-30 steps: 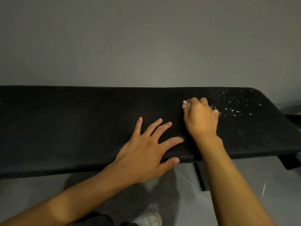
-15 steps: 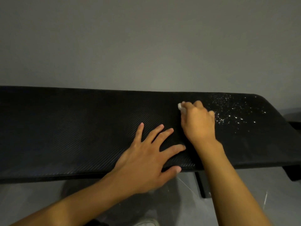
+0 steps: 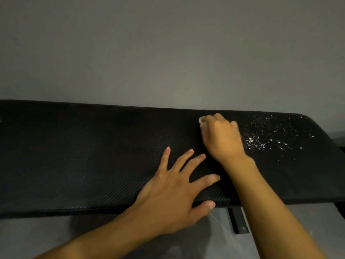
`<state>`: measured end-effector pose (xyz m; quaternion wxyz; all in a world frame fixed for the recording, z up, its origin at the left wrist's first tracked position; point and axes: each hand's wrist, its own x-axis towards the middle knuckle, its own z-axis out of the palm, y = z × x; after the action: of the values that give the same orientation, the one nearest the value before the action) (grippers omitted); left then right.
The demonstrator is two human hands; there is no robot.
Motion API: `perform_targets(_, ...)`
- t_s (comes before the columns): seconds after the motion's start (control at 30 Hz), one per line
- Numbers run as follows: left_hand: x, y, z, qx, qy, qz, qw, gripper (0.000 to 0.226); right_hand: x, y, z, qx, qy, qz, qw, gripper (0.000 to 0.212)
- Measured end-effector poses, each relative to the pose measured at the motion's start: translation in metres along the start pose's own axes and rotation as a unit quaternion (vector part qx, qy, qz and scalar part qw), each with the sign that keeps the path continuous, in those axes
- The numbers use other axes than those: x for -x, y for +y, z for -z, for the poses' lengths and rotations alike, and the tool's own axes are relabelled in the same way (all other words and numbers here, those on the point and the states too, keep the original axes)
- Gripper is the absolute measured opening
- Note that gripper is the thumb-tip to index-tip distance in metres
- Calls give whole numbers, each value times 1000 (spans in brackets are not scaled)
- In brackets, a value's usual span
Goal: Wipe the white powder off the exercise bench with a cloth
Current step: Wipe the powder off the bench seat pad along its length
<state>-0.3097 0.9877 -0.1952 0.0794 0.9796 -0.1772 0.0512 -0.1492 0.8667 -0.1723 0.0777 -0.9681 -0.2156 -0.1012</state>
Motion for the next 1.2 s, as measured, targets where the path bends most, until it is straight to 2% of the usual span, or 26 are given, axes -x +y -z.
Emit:
perform_targets(0.07, 1, 1, -2, -7, 1, 3, 1000, 57, 5, 3, 3, 14, 6, 14, 1000, 33)
perform_targets(0.2, 1, 2, -2, -7, 0, 6, 1000, 57, -28, 16, 1, 28, -9, -97, 995, 33)
perform_targets(0.33, 0, 0, 0, 0, -3, 6, 1000, 57, 10, 0, 8, -24, -20, -2, 1000, 29)
perform_targets(0.43, 0, 0, -1, -7, 0, 11, 1000, 57, 74, 4, 20, -3, 37, 2, 999, 24)
perform_targets(0.57, -2, -2, 1, -17, -2, 13, 1000, 59, 84, 38, 26, 46, 34, -91, 994, 27)
perform_targets(0.67, -1, -2, 3, -16, -5, 13, 1000, 60, 60, 53, 26, 29, 38, -177, 983, 31)
perform_targets(0.73, -1, -4, 3, -15, -5, 10, 1000, 60, 62, 45, 26, -10, 38, -158, 987, 30)
perform_targets(0.87, -1, -5, 1, -14, 4, 4, 1000, 60, 107, 30, 27, -49, 54, -55, 996, 24)
perform_targets(0.93, 0, -6, 1, -10, 6, 4, 1000, 60, 111, 39, 29, -25, 60, -73, 995, 23)
perform_targets(1.0, -1, -5, 1, -9, 9, 3, 1000, 60, 93, 51, 26, 1, 64, -136, 989, 25)
perform_targets(1.1, 0, -5, 1, -10, 3, 3, 1000, 60, 70, 51, 23, -30, 57, -205, 977, 29)
perform_targets(1.2, 0, -6, 1, -9, 6, 2, 1000, 60, 92, 30, 23, -64, 49, -136, 987, 27)
